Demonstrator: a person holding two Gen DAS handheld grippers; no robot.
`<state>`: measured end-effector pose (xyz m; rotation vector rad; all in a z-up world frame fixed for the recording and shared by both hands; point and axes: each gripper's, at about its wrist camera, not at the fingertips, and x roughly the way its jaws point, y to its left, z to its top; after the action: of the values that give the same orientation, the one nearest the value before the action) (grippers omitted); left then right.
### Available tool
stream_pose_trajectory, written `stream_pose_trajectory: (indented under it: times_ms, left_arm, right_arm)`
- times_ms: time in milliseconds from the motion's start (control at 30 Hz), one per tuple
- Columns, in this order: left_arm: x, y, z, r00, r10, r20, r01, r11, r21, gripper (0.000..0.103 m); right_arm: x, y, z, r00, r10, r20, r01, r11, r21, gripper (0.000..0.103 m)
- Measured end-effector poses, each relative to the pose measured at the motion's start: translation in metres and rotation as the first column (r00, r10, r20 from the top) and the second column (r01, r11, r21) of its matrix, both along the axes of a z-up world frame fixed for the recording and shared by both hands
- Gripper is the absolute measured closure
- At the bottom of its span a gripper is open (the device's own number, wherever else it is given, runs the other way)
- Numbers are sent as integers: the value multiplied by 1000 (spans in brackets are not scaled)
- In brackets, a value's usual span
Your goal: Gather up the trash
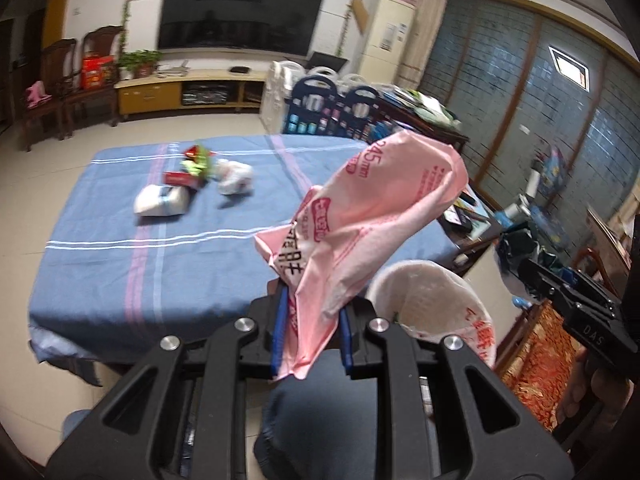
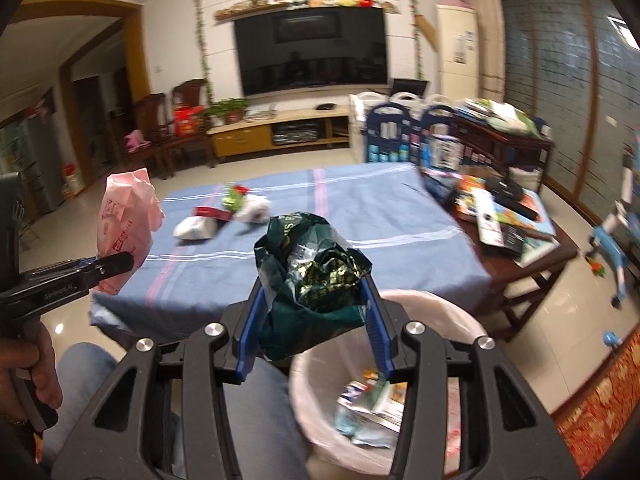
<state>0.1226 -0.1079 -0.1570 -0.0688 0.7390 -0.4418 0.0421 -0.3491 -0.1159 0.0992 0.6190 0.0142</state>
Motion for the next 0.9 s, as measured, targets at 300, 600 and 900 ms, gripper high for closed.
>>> stream_pose_trajectory:
  times_ms: [300, 600, 900]
  left_arm:
    - [16, -124, -17, 969, -240, -61, 241, 970, 20, 80]
    - [8, -165, -32, 964, -264, -23, 265, 962, 66, 18]
    - [8, -35, -27, 999, 46, -14, -45, 997, 59, 14]
  right_arm:
    - [-20, -58, 8, 984, -171, 59, 169, 985, 29, 21]
    - [-32, -59, 32, 972, -183, 151, 175, 983, 65, 21]
    - [-7, -17, 14, 995, -65, 81, 61, 996, 59, 21]
